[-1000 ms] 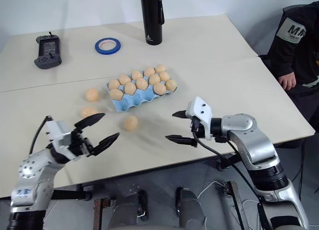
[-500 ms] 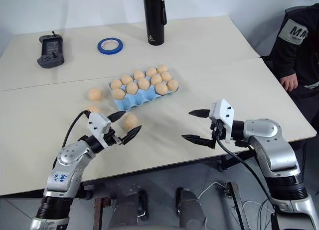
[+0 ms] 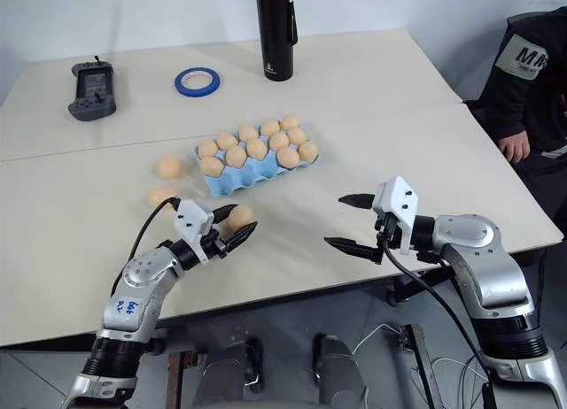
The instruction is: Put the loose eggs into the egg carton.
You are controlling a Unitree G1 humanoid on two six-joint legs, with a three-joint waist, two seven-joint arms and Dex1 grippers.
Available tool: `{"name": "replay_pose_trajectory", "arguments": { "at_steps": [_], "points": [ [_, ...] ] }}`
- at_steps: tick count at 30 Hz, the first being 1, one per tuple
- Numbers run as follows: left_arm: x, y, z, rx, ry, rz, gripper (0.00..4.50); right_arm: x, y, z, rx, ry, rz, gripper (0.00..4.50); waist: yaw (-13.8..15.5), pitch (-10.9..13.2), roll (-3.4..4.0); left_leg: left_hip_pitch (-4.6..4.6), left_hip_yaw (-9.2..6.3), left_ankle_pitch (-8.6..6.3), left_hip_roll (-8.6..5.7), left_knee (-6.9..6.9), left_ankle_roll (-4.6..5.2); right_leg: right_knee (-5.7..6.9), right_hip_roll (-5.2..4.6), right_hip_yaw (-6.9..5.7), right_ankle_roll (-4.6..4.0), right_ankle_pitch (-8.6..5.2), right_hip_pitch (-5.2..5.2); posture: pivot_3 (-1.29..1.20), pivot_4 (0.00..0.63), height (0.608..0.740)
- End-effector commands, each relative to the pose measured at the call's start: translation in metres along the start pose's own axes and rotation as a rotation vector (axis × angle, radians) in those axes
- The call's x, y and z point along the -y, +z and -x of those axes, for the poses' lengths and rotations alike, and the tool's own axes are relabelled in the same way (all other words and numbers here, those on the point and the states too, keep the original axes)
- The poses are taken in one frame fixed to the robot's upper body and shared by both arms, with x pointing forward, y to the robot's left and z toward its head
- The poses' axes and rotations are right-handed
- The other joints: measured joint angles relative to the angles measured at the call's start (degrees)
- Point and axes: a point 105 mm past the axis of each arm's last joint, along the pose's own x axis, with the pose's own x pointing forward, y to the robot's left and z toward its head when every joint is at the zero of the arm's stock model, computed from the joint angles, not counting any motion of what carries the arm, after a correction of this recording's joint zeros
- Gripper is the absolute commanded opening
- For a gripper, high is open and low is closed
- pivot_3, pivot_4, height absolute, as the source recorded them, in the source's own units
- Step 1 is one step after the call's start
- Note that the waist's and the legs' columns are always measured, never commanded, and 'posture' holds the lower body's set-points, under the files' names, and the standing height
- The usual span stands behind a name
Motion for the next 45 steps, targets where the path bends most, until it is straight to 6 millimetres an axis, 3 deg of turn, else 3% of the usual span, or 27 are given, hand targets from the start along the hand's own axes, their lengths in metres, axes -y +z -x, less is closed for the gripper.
{"name": "replay_pose_trajectory", "arguments": {
  "at_steps": [1, 8, 17, 22, 27, 31, 35, 39, 45],
  "points": [
    [0.002, 0.007, -0.003, 0.028, -0.009, -0.024, 1.76, 0.004, 0.01, 0.005, 0.016, -0.027, 0.046, 4.5, 0.02, 0.0, 0.0, 0.0, 0.0, 0.0, 0.0, 0.01, 0.0, 0.01, 0.0, 0.0, 0.0, 0.0, 0.0, 0.0, 0.15, 0.74],
    [0.004, 0.009, -0.003, 0.034, -0.025, -0.024, 1.56, 0.007, 0.01, 0.006, 0.011, -0.044, 0.053, 4.5, 0.05, 0.0, 0.0, 0.0, 0.0, 0.0, 0.0, 0.11, 0.02, 0.03, 0.0, 0.0, 0.02, 0.02, 0.03, 0.0, 0.15, 0.74],
    [-0.001, 0.047, 0.028, 0.07, -0.246, -0.044, 1.53, 0.009, 0.011, 0.008, 0.014, -0.055, 0.057, 4.5, -0.06, -0.01, 0.01, 0.0, 0.01, -0.01, 0.06, 0.17, 0.01, 0.06, 0.05, 0.02, -0.04, 0.05, 0.03, 0.0, 0.15, 0.74],
    [-0.037, 0.049, 0.064, 0.001, -0.261, -0.078, 1.53, 0.013, 0.016, 0.015, 0.056, -0.063, 0.068, 4.5, -0.1, -0.01, 0.02, 0.0, 0.04, -0.01, 0.08, 0.15, 0.0, 0.04, 0.07, 0.03, -0.06, 0.05, -0.01, 0.0, 0.15, 0.74],
    [-0.085, 0.073, 0.082, 0.013, -0.183, -0.14, 1.53, 0.022, 0.025, 0.026, 0.156, -0.099, 0.07, 4.5, 0.04, 0.0, 0.01, -0.02, 0.04, -0.02, 0.09, 0.14, -0.02, -0.04, 0.03, 0.02, -0.09, 0.05, -0.02, 0.0, 0.15, 0.74],
    [-0.097, 0.099, 0.067, 0.074, -0.209, -0.167, 1.53, 0.019, 0.026, 0.03, 0.212, -0.087, 0.058, 4.5, 0.78, -0.01, 0.01, -0.11, 0.04, -0.03, 0.06, 0.16, 0.02, -0.11, -0.03, -0.01, -0.08, 0.06, 0.0, 0.0, 0.15, 0.74],
    [-0.086, 0.122, 0.026, 0.154, -0.361, -0.158, 1.53, 0.017, 0.02, 0.026, 0.187, -0.094, 0.049, 4.5, 1.59, -0.01, 0.01, -0.11, 0.15, -0.04, 0.03, 0.19, 0.07, -0.05, 0.02, 0.0, 0.05, 0.13, -0.01, 0.0, 0.15, 0.74],
    [-0.075, 0.122, -0.008, 0.147, -0.467, -0.156, 1.53, 0.016, 0.023, 0.022, 0.197, -0.112, 0.057, 4.5, 1.47, -0.01, 0.0, -0.13, 0.57, -0.03, 0.03, 0.34, 0.09, 0.04, 0.05, -0.04, 0.07, 0.14, 0.0, 0.0, 0.15, 0.74],
    [-0.066, 0.121, -0.06, 0.133, -0.472, -0.124, 1.53, 0.011, 0.023, 0.022, 0.207, -0.156, 0.057, 4.5, 1.2, 0.0, -0.01, -0.15, 0.54, 0.12, 0.05, 0.4, 0.35, 0.12, 0.13, -0.02, 0.07, 0.14, -0.05, 0.0, 0.15, 0.74]
  ]
}}
